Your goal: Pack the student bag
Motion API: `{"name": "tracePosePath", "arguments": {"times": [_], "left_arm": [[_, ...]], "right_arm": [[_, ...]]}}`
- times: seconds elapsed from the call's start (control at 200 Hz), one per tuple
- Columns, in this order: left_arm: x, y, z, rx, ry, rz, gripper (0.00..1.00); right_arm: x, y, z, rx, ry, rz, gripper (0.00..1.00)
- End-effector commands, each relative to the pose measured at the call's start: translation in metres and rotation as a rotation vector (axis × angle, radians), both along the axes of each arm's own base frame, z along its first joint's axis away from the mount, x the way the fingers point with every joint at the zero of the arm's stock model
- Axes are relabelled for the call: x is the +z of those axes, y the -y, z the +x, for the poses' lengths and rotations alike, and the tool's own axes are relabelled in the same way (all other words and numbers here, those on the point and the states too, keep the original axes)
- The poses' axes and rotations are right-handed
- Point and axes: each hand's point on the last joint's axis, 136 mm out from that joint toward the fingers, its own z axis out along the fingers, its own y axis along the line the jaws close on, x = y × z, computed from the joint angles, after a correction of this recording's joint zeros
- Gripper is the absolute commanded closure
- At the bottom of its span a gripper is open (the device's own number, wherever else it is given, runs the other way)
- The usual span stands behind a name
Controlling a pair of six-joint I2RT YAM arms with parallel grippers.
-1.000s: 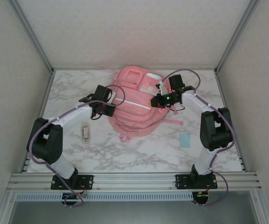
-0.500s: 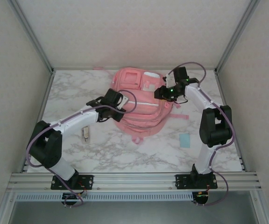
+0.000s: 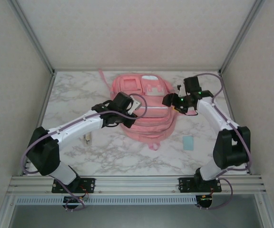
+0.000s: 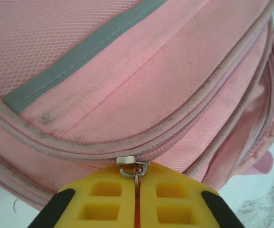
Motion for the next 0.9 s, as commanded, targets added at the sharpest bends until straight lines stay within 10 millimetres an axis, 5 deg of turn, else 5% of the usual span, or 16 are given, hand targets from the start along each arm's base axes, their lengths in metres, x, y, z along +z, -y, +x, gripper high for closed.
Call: {"name": "tracePosePath", "arguments": {"times": [0.0, 0.175, 0.325, 0.38, 0.485, 0.736, 0.896], "left_arm": [[0.001, 0.034, -0.018, -0.084, -0.049, -0.056, 0.92], [-0.01, 0.054, -0.035, -0.117, -0.098, -0.072, 0.92], [-0.017, 0.058, -0.048, -0.142, -0.127, -0.049, 0.92], [-0.021, 0.055, -0.049, -0.138, -0.136, -0.032, 0.92], [-0.033, 0.037, -0.047, -0.103, -0.127, 0.054, 0.92], [-0.064, -0.036, -0.024, 0.024, -0.125, 0.267, 0.87], [-0.066, -0.066, -0.003, 0.089, -0.103, 0.318, 0.86]], "right_arm": [[0.001, -0.005, -0.015, -0.069, -0.044, 0.088, 0.29], [-0.022, -0.007, -0.027, -0.123, -0.094, 0.141, 0.28], [-0.036, -0.02, -0.016, -0.165, -0.109, 0.255, 0.34], [-0.039, -0.023, -0.011, -0.18, -0.104, 0.271, 0.48], [-0.046, -0.014, -0.007, -0.23, -0.082, 0.233, 1.0], [-0.047, 0.001, -0.006, -0.211, -0.043, 0.125, 1.0], [-0.038, 0.003, -0.003, -0.144, -0.008, 0.072, 1.0]]}}
